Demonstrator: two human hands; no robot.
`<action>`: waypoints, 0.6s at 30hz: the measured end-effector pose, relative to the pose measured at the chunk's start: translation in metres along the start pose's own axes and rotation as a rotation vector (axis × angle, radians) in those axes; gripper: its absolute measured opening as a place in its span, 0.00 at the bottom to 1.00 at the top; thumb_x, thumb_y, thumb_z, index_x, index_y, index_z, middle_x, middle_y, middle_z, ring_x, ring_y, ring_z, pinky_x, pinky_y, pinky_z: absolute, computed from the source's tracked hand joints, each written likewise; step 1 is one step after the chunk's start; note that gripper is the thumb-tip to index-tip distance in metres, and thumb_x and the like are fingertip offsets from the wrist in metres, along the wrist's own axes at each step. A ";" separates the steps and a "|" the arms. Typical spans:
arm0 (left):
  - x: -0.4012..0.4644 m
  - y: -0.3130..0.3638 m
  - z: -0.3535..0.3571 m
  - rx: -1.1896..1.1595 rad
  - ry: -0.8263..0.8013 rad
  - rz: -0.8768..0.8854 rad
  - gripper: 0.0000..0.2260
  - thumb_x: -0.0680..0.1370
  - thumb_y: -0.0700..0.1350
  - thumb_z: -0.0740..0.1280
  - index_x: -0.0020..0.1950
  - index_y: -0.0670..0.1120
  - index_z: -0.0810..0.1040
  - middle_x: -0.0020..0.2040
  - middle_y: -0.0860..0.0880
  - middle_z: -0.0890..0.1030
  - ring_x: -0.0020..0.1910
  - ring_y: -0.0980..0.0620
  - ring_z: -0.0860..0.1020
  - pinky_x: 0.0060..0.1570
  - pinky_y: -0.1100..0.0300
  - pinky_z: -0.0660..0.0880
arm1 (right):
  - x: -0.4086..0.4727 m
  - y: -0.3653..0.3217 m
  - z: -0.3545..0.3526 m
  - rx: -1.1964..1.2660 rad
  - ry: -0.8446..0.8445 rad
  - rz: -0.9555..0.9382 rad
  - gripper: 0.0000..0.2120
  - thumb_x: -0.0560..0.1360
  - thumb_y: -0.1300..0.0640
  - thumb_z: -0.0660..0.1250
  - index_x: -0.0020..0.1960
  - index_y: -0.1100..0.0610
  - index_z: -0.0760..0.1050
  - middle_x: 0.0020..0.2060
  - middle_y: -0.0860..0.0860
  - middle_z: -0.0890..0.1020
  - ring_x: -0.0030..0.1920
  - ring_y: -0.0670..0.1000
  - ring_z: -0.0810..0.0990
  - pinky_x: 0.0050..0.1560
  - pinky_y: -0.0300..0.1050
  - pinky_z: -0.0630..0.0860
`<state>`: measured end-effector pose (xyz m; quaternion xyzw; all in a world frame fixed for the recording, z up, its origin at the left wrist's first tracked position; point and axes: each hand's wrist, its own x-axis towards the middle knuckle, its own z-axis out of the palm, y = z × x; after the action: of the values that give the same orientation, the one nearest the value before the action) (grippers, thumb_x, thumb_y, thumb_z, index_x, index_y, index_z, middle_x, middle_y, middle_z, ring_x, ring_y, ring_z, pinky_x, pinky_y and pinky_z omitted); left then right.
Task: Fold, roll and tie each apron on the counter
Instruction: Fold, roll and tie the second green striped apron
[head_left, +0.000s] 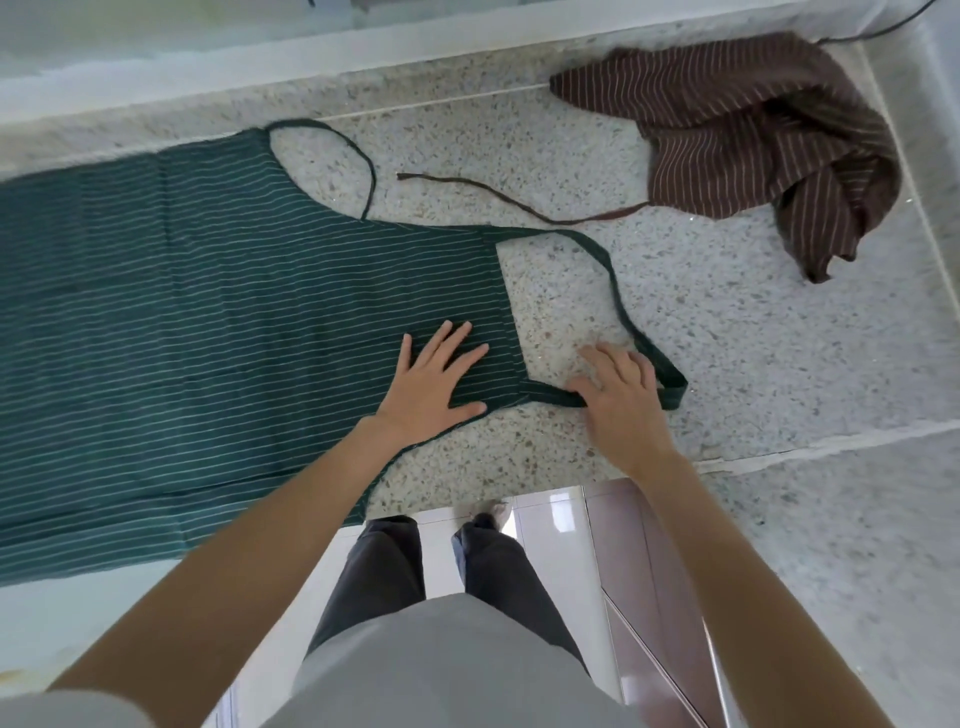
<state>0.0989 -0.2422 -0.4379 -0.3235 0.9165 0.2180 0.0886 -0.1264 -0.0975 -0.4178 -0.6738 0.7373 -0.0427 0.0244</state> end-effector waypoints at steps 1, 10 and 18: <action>0.002 0.000 0.002 -0.003 -0.011 0.009 0.32 0.76 0.64 0.58 0.76 0.57 0.52 0.78 0.52 0.45 0.76 0.53 0.40 0.69 0.43 0.34 | -0.003 -0.005 0.000 0.004 -0.035 0.032 0.19 0.62 0.62 0.72 0.54 0.57 0.78 0.62 0.59 0.74 0.67 0.59 0.64 0.66 0.62 0.62; -0.073 -0.039 -0.028 -0.373 0.438 -0.149 0.12 0.78 0.42 0.65 0.61 0.46 0.76 0.61 0.49 0.75 0.61 0.52 0.70 0.63 0.61 0.65 | 0.018 -0.140 -0.013 0.381 -0.024 -0.255 0.14 0.70 0.60 0.60 0.54 0.58 0.78 0.51 0.54 0.79 0.54 0.56 0.76 0.55 0.52 0.74; -0.270 -0.136 0.007 -0.251 0.366 -0.560 0.07 0.78 0.45 0.63 0.54 0.49 0.78 0.40 0.51 0.81 0.38 0.50 0.78 0.37 0.55 0.77 | 0.010 -0.295 0.013 0.516 -0.360 -0.488 0.11 0.75 0.62 0.63 0.57 0.58 0.77 0.51 0.53 0.80 0.52 0.54 0.76 0.56 0.50 0.73</action>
<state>0.3942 -0.1840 -0.4089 -0.6043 0.7590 0.2345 -0.0613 0.1666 -0.1344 -0.4024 -0.7977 0.5045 -0.1122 0.3107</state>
